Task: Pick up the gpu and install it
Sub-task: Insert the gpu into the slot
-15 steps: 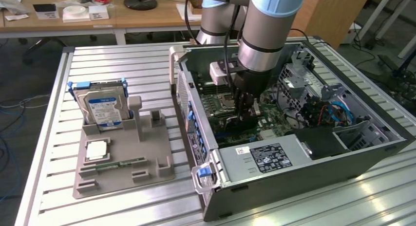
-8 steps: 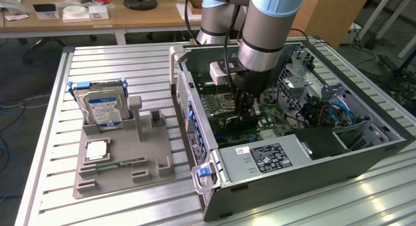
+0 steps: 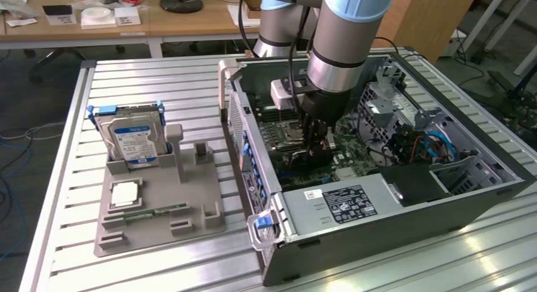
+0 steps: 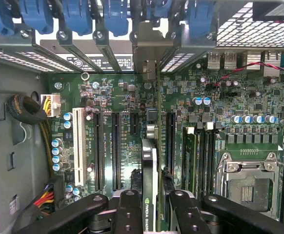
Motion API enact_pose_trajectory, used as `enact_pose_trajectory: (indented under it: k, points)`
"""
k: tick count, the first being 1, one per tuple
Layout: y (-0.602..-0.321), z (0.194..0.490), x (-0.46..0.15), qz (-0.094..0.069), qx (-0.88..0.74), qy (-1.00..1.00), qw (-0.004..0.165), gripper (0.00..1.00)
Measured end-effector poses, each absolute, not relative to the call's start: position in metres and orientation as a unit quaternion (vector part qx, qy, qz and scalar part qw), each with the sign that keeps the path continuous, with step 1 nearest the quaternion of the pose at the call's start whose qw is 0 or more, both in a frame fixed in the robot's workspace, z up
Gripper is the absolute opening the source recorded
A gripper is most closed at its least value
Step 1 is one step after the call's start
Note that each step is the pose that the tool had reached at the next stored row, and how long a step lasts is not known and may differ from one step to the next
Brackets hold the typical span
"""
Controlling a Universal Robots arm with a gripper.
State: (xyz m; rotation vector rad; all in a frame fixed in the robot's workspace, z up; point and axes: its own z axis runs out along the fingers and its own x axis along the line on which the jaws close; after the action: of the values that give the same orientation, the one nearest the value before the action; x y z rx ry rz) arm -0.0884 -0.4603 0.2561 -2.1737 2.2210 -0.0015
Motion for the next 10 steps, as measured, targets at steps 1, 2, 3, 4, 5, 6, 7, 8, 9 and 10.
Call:
enact_pose_trajectory:
  k: [1, 2, 3, 4, 5, 6, 7, 8, 9, 10]
  points:
    - [-0.4603, 0.2561, -0.0884, 0.0, -0.699, 0.715, 0.017, 0.26]
    - [-0.4603, 0.2561, -0.0884, 0.0, -0.699, 0.715, 0.017, 0.26]
    - [-0.4603, 0.2561, -0.0884, 0.0, -0.699, 0.715, 0.017, 0.26]
    - [-0.4603, 0.2561, -0.0884, 0.0, -0.699, 0.715, 0.017, 0.26]
    - [-0.4603, 0.2561, -0.0884, 0.0, -0.699, 0.715, 0.017, 0.26]
    - [-0.4603, 0.2561, -0.0884, 0.0, -0.699, 0.715, 0.017, 0.26]
    - [-0.4603, 0.2561, -0.0884, 0.0, -0.699, 0.715, 0.017, 0.26]
    - [-0.4603, 0.2561, -0.0884, 0.0, -0.699, 0.715, 0.017, 0.26]
    - [-0.4603, 0.256, -0.0884, 0.0, -0.699, 0.715, 0.017, 0.27]
    - [-0.4603, 0.256, -0.0884, 0.0, -0.699, 0.715, 0.017, 0.27]
